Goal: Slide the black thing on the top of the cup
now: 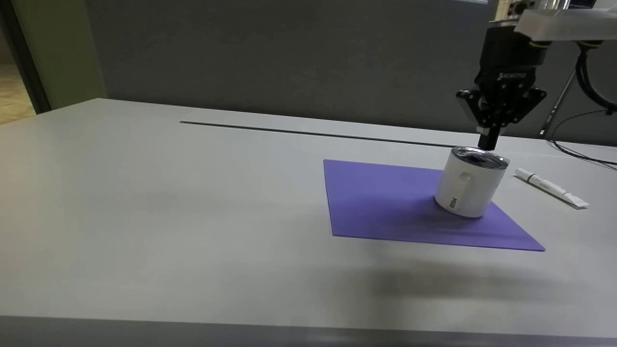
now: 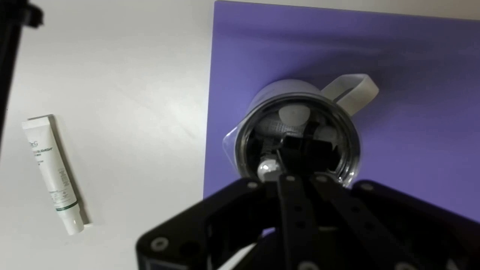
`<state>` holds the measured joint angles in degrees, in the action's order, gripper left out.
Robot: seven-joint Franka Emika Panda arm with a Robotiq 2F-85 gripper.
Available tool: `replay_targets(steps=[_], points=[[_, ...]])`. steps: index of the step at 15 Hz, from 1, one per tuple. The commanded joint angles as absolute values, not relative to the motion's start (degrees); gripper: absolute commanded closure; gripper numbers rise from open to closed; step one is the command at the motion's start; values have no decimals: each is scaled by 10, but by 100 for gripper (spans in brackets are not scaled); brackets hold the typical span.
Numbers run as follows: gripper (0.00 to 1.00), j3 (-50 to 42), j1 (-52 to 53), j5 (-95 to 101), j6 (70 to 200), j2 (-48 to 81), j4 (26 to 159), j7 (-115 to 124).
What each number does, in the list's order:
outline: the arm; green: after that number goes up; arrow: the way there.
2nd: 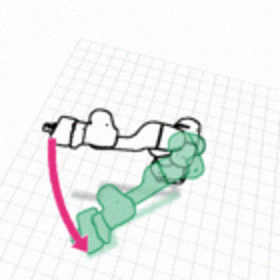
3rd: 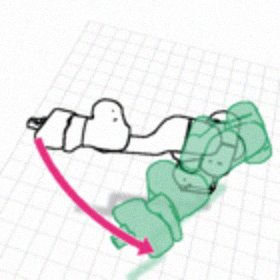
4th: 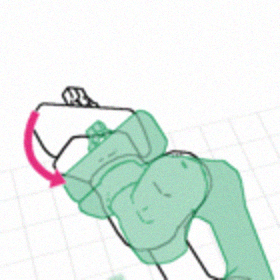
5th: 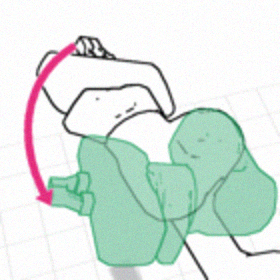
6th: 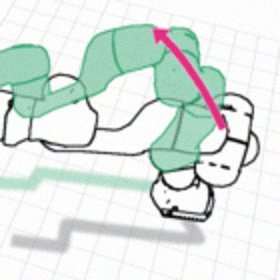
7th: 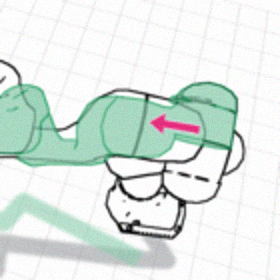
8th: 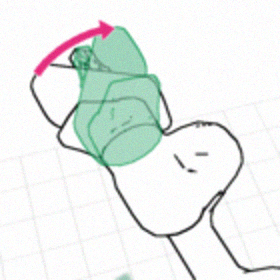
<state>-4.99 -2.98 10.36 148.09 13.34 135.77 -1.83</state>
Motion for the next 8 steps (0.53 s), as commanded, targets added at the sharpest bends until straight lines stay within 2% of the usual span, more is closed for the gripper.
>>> replay_targets(steps=[1,8], points=[[100,-58,-19,124,1492,142,1359,15],[100,-61,-13,139,1500,156,1359,27]])
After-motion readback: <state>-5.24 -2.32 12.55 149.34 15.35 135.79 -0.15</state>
